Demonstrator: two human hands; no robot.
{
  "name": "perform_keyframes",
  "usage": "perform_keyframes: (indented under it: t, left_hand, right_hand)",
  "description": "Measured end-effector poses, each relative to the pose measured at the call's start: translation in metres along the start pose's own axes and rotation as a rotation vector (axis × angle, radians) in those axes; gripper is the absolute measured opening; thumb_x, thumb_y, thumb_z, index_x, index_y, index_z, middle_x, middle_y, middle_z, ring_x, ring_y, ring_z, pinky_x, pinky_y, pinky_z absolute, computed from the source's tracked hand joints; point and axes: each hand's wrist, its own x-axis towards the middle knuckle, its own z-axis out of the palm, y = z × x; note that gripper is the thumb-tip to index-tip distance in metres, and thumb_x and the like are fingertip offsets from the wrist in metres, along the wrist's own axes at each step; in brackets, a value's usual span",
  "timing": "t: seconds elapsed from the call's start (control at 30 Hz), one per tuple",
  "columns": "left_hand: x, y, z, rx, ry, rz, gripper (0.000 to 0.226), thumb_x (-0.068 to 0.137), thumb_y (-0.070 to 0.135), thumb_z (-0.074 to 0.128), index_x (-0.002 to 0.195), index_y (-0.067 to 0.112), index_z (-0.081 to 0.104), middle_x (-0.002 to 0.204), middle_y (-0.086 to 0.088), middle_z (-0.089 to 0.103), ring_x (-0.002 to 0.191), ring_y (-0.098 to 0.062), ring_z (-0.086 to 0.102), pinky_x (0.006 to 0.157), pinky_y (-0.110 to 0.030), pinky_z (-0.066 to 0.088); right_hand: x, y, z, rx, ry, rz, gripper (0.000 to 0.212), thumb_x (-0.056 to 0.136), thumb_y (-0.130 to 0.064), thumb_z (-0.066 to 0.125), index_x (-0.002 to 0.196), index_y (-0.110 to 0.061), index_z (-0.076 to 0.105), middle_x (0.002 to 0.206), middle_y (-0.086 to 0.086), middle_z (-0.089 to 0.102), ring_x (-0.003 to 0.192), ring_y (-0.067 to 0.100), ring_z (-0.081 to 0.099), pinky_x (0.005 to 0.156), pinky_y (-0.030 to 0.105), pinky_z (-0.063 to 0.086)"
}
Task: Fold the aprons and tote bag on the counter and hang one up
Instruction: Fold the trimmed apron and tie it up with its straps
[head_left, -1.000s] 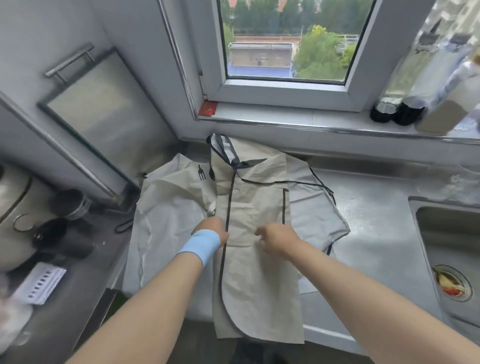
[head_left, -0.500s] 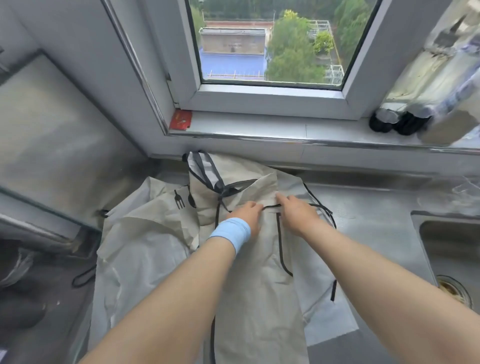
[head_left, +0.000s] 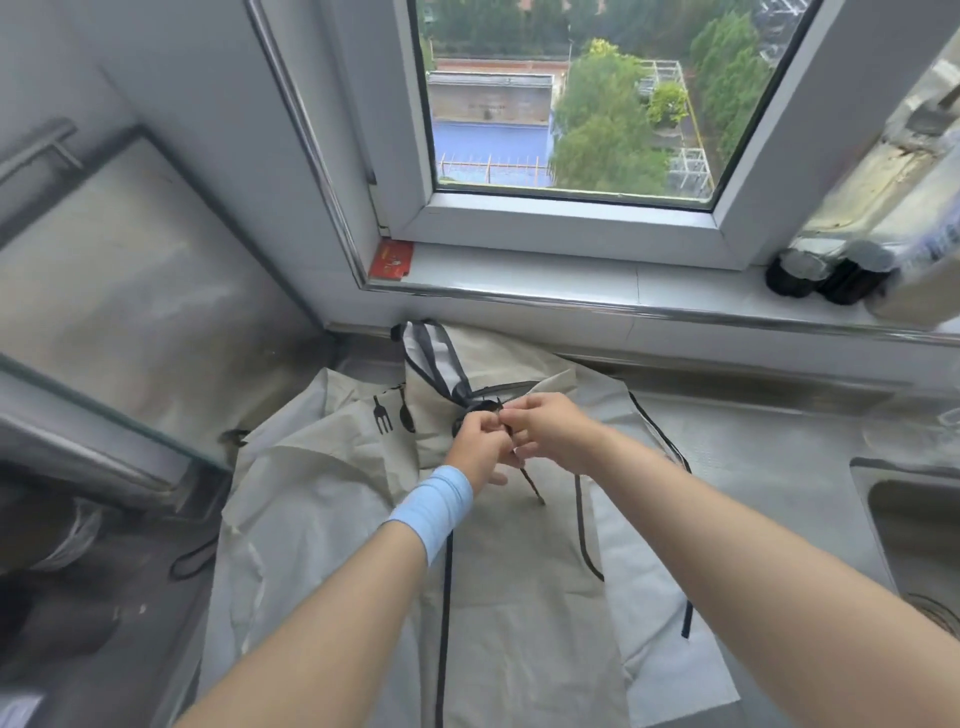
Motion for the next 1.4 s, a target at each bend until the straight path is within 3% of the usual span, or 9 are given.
perform_keyframes:
  t: [0.1,0.23,0.33,0.43,0.57,0.9,1.13,1.27,1.4]
  left_hand:
    - [-0.019,0.0,-0.035,0.104,0.04,-0.006,0.032,0.076,0.027,0.075,0.099,0.01,0.06,0.085,-0.004,0.069,0.056,-0.015,0.062,0.048,-0.021,0.038]
    - [-0.042,-0.011,-0.085,0.092,0.122,-0.021,0.009,0.091,0.015,0.063,0.087,0.007,0.064,0.07,-0.005,0.065,0.048,-0.011,0.054,0.042,-0.018,0.039]
    - [-0.051,-0.02,-0.111,0.025,0.288,-0.016,0.02,0.096,0.005,0.049,0.078,0.009,0.056,0.068,-0.008,0.061,0.038,-0.008,0.054,0.037,-0.016,0.041]
    - [-0.059,-0.028,-0.122,0.005,0.308,-0.033,0.02,0.097,0.008,0.05,0.078,0.01,0.056,0.071,-0.007,0.064,0.043,-0.009,0.06,0.037,-0.015,0.041]
    - [-0.065,-0.042,-0.12,-0.029,0.293,-0.056,0.015,0.095,0.006,0.056,0.08,0.009,0.059,0.077,-0.01,0.063,0.059,-0.017,0.065,0.042,-0.016,0.047]
    - [-0.066,-0.052,-0.07,0.121,0.304,-0.045,0.016,0.084,0.008,0.068,0.07,0.016,0.07,0.072,-0.008,0.068,0.059,-0.018,0.063,0.073,-0.033,0.061]
    - [-0.084,-0.044,-0.036,0.558,-0.358,-0.38,0.015,0.091,0.006,0.056,0.088,0.015,0.066,0.082,-0.004,0.07,0.078,-0.021,0.069,0.083,-0.035,0.056]
    - [-0.068,-0.03,-0.062,0.848,0.152,-0.194,0.024,0.09,0.011,0.055,0.109,0.014,0.071,0.11,-0.007,0.07,0.103,-0.029,0.067,0.09,-0.036,0.055]
    - [-0.055,-0.014,-0.07,0.797,0.415,0.102,0.033,0.086,0.006,0.044,0.097,0.024,0.069,0.111,-0.001,0.067,0.103,-0.025,0.061,0.09,-0.03,0.049]
  right_hand:
    - [-0.002,-0.004,0.021,0.017,-0.099,0.008,0.004,0.092,-0.008,0.064,0.096,-0.008,0.064,0.084,0.011,0.067,0.064,0.019,0.062,0.052,0.023,0.049]
    - [-0.005,-0.003,0.052,-0.182,-0.047,-0.091,0.009,0.089,-0.009,0.064,0.097,-0.01,0.069,0.086,0.008,0.071,0.061,0.016,0.066,0.053,0.025,0.048]
    - [-0.007,0.009,0.064,-0.897,0.057,-0.301,0.026,0.086,-0.012,0.052,0.098,-0.022,0.073,0.1,0.001,0.073,0.087,0.021,0.067,0.071,0.028,0.05]
    - [-0.008,0.029,0.071,-1.393,-0.095,-0.355,0.039,0.09,-0.013,0.048,0.119,-0.031,0.065,0.123,0.0,0.065,0.114,0.026,0.06,0.086,0.03,0.046]
    - [-0.007,0.055,0.079,-1.77,-0.14,-0.473,0.032,0.091,-0.011,0.048,0.119,-0.022,0.059,0.111,0.007,0.062,0.104,0.031,0.064,0.071,0.033,0.044]
    - [-0.044,0.063,0.028,-1.495,0.175,-0.8,0.009,0.091,-0.024,0.049,0.099,-0.024,0.05,0.093,0.002,0.054,0.073,0.035,0.06,0.049,0.033,0.032]
    - [-0.068,0.059,0.017,-1.344,0.121,-0.922,0.008,0.09,-0.019,0.051,0.099,-0.02,0.051,0.098,0.001,0.055,0.079,0.031,0.057,0.056,0.038,0.042]
    - [-0.063,0.068,0.039,-1.343,-0.087,-0.695,0.044,0.092,-0.013,0.048,0.134,-0.027,0.041,0.13,-0.001,0.058,0.109,0.03,0.059,0.084,0.04,0.047]
    - [-0.042,0.075,0.036,-1.481,0.056,-0.456,0.071,0.087,-0.01,0.049,0.15,-0.03,0.024,0.163,0.005,0.013,0.15,0.024,0.012,0.117,0.049,0.016]
